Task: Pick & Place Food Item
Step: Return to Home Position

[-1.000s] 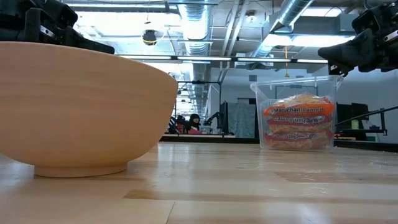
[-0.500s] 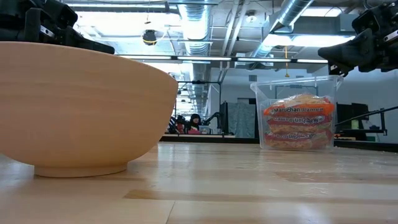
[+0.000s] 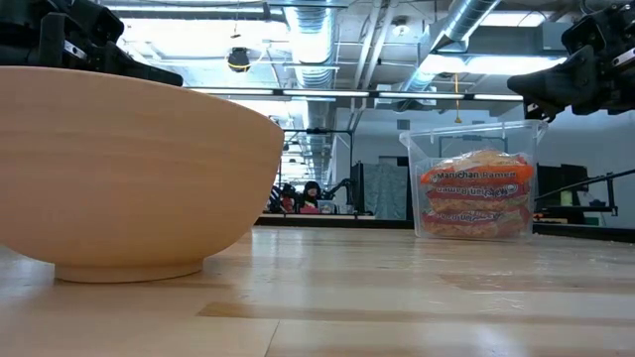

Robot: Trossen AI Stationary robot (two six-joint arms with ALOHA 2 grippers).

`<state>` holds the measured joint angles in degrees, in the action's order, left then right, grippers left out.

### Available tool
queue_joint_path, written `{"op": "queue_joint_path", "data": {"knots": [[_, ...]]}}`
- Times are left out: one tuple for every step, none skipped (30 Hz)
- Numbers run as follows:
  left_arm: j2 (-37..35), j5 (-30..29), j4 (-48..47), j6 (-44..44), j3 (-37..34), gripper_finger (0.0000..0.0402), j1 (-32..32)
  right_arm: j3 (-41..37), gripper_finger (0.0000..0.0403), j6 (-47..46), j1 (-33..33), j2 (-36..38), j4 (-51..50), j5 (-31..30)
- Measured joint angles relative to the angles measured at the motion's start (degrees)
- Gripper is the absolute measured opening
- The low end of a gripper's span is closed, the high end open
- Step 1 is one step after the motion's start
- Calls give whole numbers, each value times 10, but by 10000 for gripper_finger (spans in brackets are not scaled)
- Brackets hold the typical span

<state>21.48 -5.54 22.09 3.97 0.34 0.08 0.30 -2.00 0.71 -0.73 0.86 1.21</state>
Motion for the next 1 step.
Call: {"op": "queue_joint_path", "data": {"knots": [[0,0,0,0,0,0,0,0,0,0,0,0,0,0]]}}
